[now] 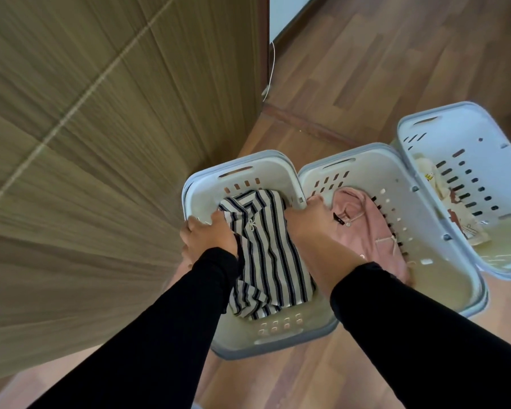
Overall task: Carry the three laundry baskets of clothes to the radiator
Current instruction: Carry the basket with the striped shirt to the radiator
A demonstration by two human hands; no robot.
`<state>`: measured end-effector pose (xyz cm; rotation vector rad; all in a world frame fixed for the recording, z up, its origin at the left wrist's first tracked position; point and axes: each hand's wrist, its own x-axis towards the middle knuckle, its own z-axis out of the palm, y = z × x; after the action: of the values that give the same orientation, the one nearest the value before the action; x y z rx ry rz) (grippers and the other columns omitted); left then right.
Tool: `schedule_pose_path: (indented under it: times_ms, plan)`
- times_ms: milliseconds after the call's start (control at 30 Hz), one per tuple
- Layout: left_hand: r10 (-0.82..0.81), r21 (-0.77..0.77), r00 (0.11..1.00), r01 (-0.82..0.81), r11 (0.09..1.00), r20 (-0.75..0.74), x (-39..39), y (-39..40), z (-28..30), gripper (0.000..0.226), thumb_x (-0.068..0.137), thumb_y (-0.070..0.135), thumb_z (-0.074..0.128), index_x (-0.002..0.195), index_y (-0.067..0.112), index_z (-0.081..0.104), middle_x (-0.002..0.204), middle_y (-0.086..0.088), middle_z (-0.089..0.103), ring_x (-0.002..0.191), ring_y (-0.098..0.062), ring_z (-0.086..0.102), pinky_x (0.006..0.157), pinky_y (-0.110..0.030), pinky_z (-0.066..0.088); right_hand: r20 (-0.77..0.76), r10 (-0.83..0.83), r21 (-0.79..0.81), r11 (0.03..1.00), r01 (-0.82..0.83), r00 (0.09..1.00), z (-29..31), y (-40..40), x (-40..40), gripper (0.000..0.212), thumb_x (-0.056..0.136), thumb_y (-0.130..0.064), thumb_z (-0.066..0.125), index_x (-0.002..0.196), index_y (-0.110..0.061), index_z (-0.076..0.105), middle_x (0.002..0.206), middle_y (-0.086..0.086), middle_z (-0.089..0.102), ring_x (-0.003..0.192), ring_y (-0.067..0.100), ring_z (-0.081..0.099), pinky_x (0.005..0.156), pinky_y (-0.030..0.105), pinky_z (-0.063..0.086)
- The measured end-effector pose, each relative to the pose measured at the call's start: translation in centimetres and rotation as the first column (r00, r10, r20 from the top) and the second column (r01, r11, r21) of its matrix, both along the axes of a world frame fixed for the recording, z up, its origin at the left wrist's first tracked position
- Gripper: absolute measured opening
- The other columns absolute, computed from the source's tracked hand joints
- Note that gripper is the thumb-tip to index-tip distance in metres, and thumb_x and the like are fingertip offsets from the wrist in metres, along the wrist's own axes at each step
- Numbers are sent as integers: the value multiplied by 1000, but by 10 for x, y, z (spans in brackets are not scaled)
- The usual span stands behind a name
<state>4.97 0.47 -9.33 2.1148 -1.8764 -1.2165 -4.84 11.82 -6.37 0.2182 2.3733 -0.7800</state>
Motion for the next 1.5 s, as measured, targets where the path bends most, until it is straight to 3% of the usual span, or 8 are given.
schedule_pose_path:
  times_ms: [333, 433, 667, 767, 967, 1133, 1333, 1500]
  plan:
    - [-88, -89, 995, 91, 992, 35, 0, -18, 8, 50, 91, 37, 24, 133, 26, 49, 143, -3, 42, 122, -27, 38, 79, -37, 25, -4, -136, -104, 985, 135, 991, -4, 1, 0, 39, 89, -18, 50, 127, -14, 52, 109, 14, 70, 106, 38, 69, 93, 55, 57]
    - [-91, -153, 996, 91, 984, 2, 6, -12, 27, 44, 94, 29, 34, 135, 21, 49, 146, -4, 37, 129, -26, 35, 96, -47, 37, -30, -201, -173, 966, 193, 979, 12, 3, 5, 33, 87, -18, 52, 117, -11, 62, 104, 18, 71, 100, 41, 69, 86, 54, 60]
    - [-163, -157, 987, 161, 974, 2, 23, -4, 136, 45, 92, 19, 35, 134, 18, 51, 147, -6, 35, 128, -27, 36, 90, -42, 36, 109, -333, -295, 889, 350, 937, 121, 23, 30, 39, 88, -11, 54, 126, -9, 62, 87, 7, 70, 61, 16, 57, 46, 26, 42]
    - [-196, -73, 980, 197, 978, 28, 16, 1, 195, 54, 88, 35, 31, 135, 16, 47, 145, -1, 40, 116, -29, 44, 80, -32, 20, 117, -343, -310, 879, 362, 932, 180, 31, 31, 45, 89, -12, 55, 135, -12, 59, 89, 2, 70, 64, 13, 59, 49, 27, 48]
    - [-364, -246, 931, 354, 902, 4, 25, 4, 356, 43, 88, 14, 43, 129, 15, 54, 146, -9, 36, 124, -29, 38, 87, -33, 39, 55, -387, -311, 869, 384, 920, 338, 44, 43, 17, 80, -17, 56, 91, -14, 68, 67, 5, 62, 63, 26, 57, 53, 32, 49]
    - [-287, -158, 950, 267, 951, -120, 34, 14, 474, 67, 76, 49, 33, 134, 18, 43, 147, 8, 40, 110, -32, 40, 77, -35, 28, 71, -413, -324, 851, 412, 908, 463, 55, 66, 5, 79, -21, 56, 75, -23, 55, 57, -2, 44, 52, 20, 39, 57, 32, 36]
    - [-341, -148, 912, 314, 938, -228, 71, 20, 576, 69, 76, 46, 36, 140, 19, 39, 150, 10, 37, 115, -27, 40, 73, -31, 27, 106, -464, -375, 801, 467, 880, 585, 77, 104, 36, 95, -3, 51, 129, -3, 61, 133, 26, 61, 126, 46, 55, 105, 63, 41]
    - [-452, -222, 846, 401, 889, -281, 91, 25, 640, 64, 83, 42, 32, 143, 19, 37, 156, 12, 30, 112, -19, 43, 86, -30, 20, 160, -543, -438, 709, 552, 824, 647, 91, 131, 28, 92, 3, 52, 79, -21, 58, 111, 4, 61, 97, 15, 53, 95, 47, 47]
